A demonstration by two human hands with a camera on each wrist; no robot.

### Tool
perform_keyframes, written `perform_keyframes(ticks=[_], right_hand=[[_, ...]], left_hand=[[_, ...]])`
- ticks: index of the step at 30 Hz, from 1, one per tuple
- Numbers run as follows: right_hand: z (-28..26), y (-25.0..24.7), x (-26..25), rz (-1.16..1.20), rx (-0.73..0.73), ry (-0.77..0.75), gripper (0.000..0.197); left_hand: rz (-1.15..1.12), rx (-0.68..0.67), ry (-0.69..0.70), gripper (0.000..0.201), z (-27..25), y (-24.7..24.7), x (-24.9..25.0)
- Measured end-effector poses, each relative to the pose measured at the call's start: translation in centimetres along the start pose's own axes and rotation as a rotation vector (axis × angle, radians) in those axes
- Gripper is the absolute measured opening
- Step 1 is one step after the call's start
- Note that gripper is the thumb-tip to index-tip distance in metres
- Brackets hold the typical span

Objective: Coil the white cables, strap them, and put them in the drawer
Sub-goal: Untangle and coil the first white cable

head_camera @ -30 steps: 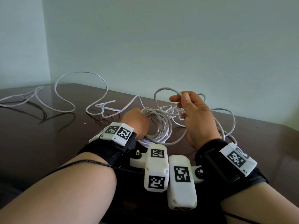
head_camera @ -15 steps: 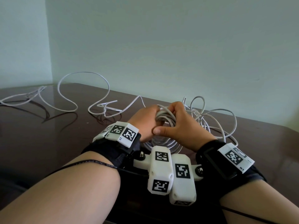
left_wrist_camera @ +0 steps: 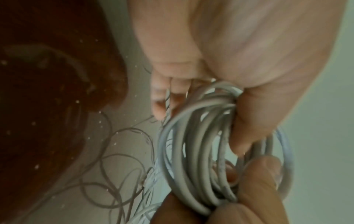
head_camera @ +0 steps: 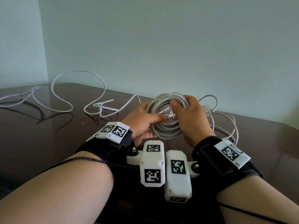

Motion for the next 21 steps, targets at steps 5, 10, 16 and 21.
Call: perform_keyframes(ticks=[5, 10, 16, 21], right_hand=[[-0.3, 0.4, 0.3, 0.017, -0.039, 0.034, 0.026], [-0.5, 0.5, 0.5, -0.016, -0.148, 0.078, 0.019], [-1.0, -0.3, 0.1, -0.223, -0.295, 0.024, 0.021], [-1.0, -0.3, -0.2, -0.304, -0.345, 0.034, 0.019]], left_hand=[[-0.126, 0.135, 0.146, 0.013, -0.3, 0.5, 0.3], [0.399, 0.317, 0.235, 0.018, -0.3, -0.2, 0.6], [0.811, 0.144, 0.223, 0.014, -0.8, -0.3, 1.2], [0.855, 0.079, 0.227, 0.014, -1.3, -0.2, 1.6]])
Point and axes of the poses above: each hand's wrist, its own z-axis towards the middle knuckle, its own y-axis out of the palm, x = y × z, the point moved 1 cm from there along z, towards the middle knuckle
